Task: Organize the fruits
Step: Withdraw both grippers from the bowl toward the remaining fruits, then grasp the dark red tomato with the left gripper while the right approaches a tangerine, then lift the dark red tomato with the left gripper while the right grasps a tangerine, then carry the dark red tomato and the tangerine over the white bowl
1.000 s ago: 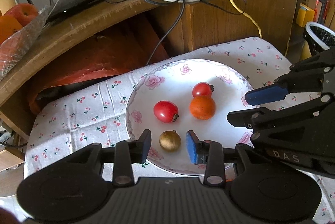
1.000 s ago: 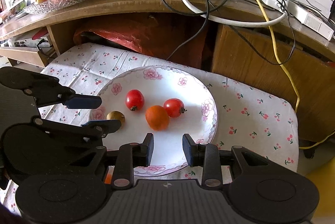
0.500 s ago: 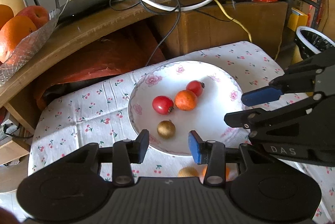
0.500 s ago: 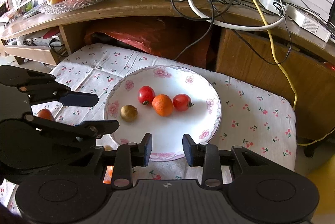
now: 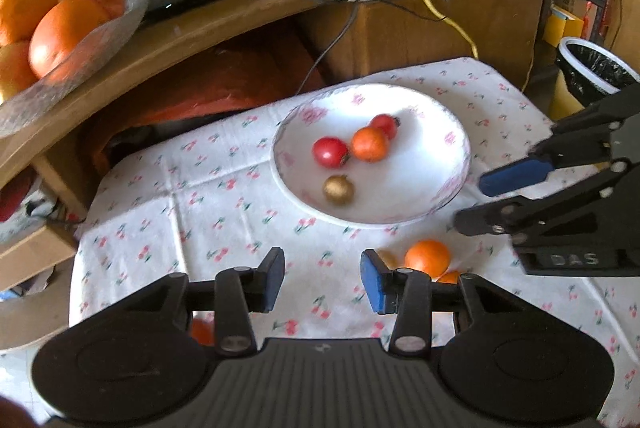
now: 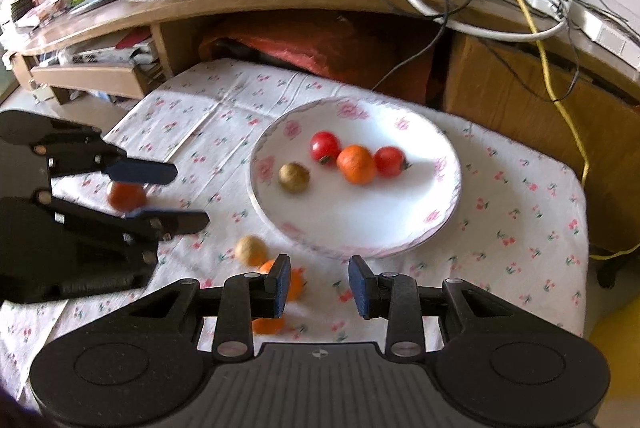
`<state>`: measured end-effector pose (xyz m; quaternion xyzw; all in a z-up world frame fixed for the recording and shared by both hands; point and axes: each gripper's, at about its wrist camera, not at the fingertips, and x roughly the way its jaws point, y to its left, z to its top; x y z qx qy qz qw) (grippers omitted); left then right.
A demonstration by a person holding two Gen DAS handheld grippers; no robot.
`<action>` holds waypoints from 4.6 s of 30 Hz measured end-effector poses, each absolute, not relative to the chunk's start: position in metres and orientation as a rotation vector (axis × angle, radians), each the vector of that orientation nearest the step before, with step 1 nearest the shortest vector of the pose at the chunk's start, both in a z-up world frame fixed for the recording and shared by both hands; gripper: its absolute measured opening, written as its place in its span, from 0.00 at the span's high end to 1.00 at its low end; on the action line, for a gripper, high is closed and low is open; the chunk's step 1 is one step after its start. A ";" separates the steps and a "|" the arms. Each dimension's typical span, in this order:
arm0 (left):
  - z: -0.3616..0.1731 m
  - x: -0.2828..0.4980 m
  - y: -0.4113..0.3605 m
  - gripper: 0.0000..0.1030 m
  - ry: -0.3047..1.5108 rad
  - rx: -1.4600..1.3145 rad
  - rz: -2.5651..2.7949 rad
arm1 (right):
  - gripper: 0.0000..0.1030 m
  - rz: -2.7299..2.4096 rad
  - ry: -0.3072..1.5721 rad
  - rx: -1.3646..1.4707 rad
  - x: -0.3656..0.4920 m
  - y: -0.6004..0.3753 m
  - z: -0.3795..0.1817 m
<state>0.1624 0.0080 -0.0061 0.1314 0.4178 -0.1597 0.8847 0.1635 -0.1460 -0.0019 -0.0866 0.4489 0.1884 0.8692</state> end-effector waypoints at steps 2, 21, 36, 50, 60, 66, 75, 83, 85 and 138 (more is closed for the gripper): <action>-0.007 0.160 0.017 0.51 0.875 0.268 -0.324 | 0.73 0.407 0.951 -0.180 0.158 -0.143 -0.004; -0.017 0.153 0.075 0.51 0.877 0.247 -0.262 | 0.69 0.455 1.024 -0.189 0.150 -0.131 -0.029; -0.035 0.164 0.094 0.46 0.899 0.275 -0.176 | 0.70 0.478 1.050 -0.188 0.151 -0.126 -0.032; -0.051 0.179 0.113 0.54 0.921 0.230 -0.092 | 0.80 0.502 1.075 -0.182 0.151 -0.121 -0.036; -0.044 0.168 0.089 0.55 0.934 0.228 -0.204 | 0.80 0.496 1.080 -0.198 0.147 -0.127 -0.032; -0.035 0.143 0.040 0.55 0.937 0.269 -0.378 | 0.80 0.476 1.074 -0.202 0.139 -0.137 -0.028; -0.045 0.123 0.008 0.55 0.966 0.347 -0.473 | 0.79 0.454 1.085 -0.227 0.134 -0.137 -0.030; -0.046 0.122 0.007 0.54 0.962 0.362 -0.477 | 0.77 0.468 1.086 -0.207 0.141 -0.133 -0.033; -0.047 0.123 0.006 0.52 0.959 0.378 -0.476 | 0.77 0.472 1.095 -0.199 0.141 -0.134 -0.036; -0.017 0.147 -0.014 0.54 0.880 0.335 -0.445 | 0.78 0.426 0.966 -0.247 0.146 -0.135 -0.003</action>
